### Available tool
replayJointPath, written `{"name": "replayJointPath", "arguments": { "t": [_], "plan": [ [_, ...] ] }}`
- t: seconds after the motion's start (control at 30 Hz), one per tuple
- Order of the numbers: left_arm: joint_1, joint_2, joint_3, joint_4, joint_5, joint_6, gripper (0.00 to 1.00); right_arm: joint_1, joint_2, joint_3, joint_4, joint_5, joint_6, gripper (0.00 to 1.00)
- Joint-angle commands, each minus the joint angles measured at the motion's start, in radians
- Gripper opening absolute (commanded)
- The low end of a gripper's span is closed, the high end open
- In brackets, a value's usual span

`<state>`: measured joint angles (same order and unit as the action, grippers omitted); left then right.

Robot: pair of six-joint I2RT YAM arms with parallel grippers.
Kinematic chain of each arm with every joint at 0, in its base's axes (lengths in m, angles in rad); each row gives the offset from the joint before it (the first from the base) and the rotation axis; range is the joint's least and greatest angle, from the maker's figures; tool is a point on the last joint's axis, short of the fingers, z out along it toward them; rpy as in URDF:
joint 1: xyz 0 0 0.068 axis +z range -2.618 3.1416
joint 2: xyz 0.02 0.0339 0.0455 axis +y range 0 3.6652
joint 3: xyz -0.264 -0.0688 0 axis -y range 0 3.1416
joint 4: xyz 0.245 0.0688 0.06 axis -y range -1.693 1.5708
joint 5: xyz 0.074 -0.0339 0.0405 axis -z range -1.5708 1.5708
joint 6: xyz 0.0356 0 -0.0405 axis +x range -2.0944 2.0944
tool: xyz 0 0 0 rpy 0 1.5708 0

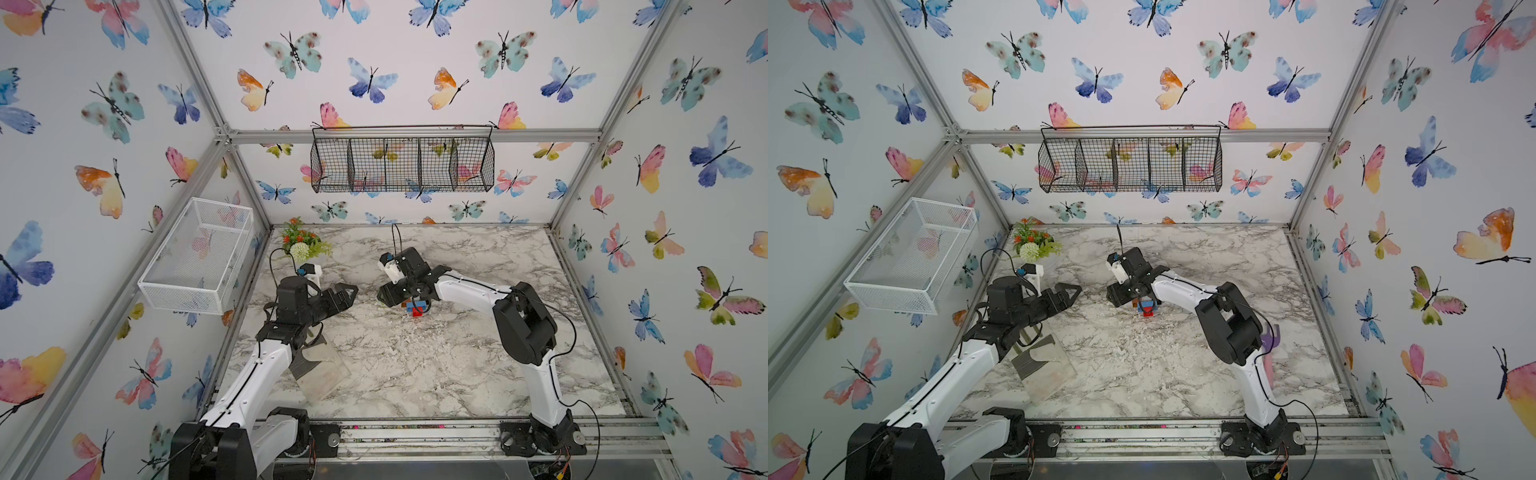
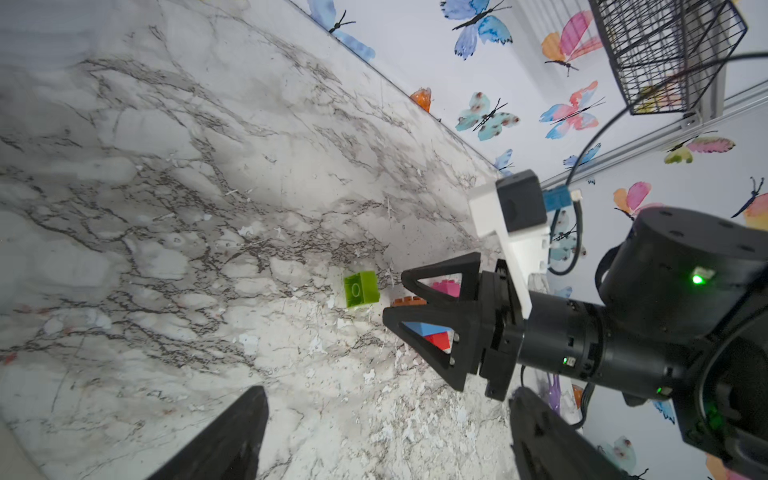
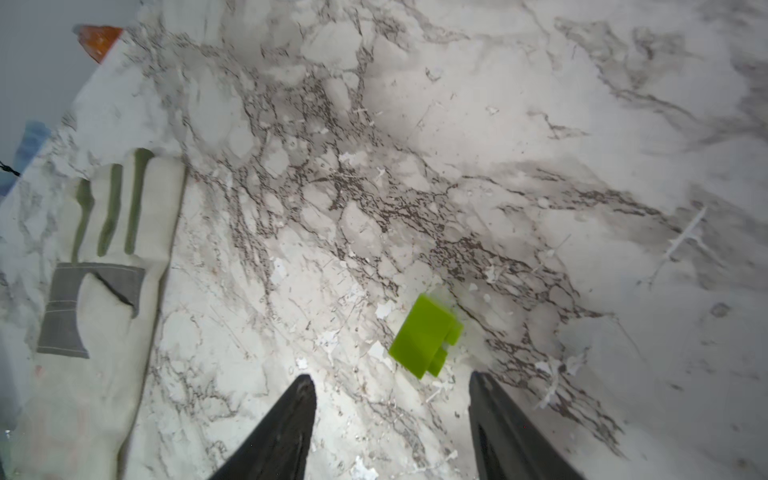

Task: Assemble the letter v with lego
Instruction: Pick up the lego brick from the center of the board.

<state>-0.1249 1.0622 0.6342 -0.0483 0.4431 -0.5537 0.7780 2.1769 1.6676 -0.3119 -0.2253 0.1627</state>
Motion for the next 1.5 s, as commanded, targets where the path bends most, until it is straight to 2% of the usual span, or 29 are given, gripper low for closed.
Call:
{"name": "replayJointPath", "arguments": {
  "t": [0.0,0.13,0.23,0.43,0.57,0.7,0.8,0.93,1.1,1.17,1.37,1.47],
  "plan": [
    [0.024,0.009,0.01,-0.084,-0.004,0.097,0.92,0.004,0.067,0.122,-0.176,0.047,-0.045,0.63],
    [0.07,0.019,0.027,-0.127,0.009,0.124,0.92,0.018,0.145,0.221,-0.252,0.062,-0.061,0.62],
    [0.088,0.021,0.019,-0.124,0.019,0.127,0.92,0.023,0.185,0.274,-0.282,0.073,-0.064,0.58],
    [0.098,0.028,0.008,-0.122,0.028,0.132,0.92,0.026,0.256,0.375,-0.331,0.11,-0.071,0.44],
    [0.107,0.031,0.018,-0.167,-0.024,0.141,0.92,0.026,0.283,0.412,-0.352,0.115,-0.088,0.3],
    [0.112,0.034,0.017,-0.165,-0.016,0.138,0.92,0.024,0.282,0.428,-0.357,0.112,-0.128,0.21],
    [0.111,0.042,0.018,-0.165,-0.011,0.136,0.92,0.019,0.272,0.432,-0.35,0.105,-0.203,0.15],
    [0.111,0.04,0.018,-0.168,-0.005,0.135,0.92,0.005,0.244,0.421,-0.351,0.061,-0.371,0.09],
    [0.112,0.035,0.019,-0.171,-0.007,0.13,0.92,-0.023,0.163,0.293,-0.279,-0.026,-0.624,0.08],
    [0.112,0.034,0.021,-0.176,-0.006,0.13,0.92,-0.039,0.162,0.307,-0.317,-0.029,-0.698,0.06],
    [0.111,0.035,0.013,-0.17,-0.005,0.119,0.92,-0.115,0.195,0.369,-0.381,-0.147,-0.78,0.05],
    [0.111,0.042,0.013,-0.167,-0.005,0.118,0.92,-0.126,0.186,0.324,-0.362,-0.162,-0.829,0.03]
  ]
}}
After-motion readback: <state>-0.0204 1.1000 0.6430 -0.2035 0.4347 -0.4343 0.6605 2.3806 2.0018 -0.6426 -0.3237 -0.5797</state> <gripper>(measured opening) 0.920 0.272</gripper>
